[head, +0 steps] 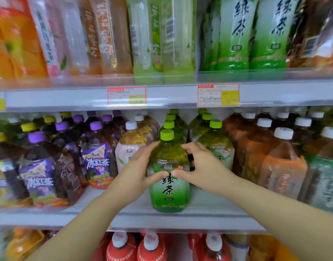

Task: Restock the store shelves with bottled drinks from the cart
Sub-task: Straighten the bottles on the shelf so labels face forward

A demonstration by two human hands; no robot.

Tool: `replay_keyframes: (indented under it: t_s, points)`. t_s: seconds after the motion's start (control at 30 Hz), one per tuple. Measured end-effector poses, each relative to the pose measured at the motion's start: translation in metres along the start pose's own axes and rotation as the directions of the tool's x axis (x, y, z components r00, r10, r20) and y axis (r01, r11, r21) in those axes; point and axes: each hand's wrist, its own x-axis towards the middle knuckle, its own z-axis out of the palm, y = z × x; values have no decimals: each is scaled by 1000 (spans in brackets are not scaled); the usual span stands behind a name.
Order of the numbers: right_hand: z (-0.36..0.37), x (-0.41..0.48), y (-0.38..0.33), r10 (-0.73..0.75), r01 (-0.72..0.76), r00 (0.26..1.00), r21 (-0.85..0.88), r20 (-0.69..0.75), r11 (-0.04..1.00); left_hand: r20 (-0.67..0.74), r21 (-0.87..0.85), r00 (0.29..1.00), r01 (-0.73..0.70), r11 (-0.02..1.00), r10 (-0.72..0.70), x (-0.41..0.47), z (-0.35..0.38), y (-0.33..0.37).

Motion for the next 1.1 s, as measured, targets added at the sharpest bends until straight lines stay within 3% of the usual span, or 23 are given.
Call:
replay_keyframes:
  t_s: [0.1, 0.2, 0.3, 0.47, 0.8, 1.0, 1.07, 1.1]
  points:
    - [-8, 6, -4, 12, -16, 996, 50, 83, 999, 5, -15, 999, 36, 999, -36, -4, -6, -2]
    - [-29, 22, 0, 78, -84, 996, 146, 46, 986, 35, -94, 997, 76, 993, -73, -7, -7, -2]
    - [-38, 44, 5, 82, -87, 994, 59, 76, 994, 80, -198, 991, 123, 972, -109, -6, -6, 0]
    - [-33, 70, -3, -41, 71, 971, -118, 236, 990, 146, -310, 977, 193, 931, -154, 0, -7, 1]
    - [-39, 82, 9, -82, 117, 946, -94, 315, 989, 187, -408, 967, 236, 882, -172, 11, -1, -2]
    - [-36, 78, 11, -88, 134, 953, -144, 290, 980, 188, -409, 966, 240, 880, -176, 11, 0, 5]
    - [-32, 68, 9, -84, 101, 984, -100, 159, 990, 212, -424, 962, 249, 871, -172, 5, -3, 7]
    - [-30, 61, 8, -69, 69, 996, 5, 58, 998, 214, -458, 962, 251, 853, -169, 2, -6, 8]
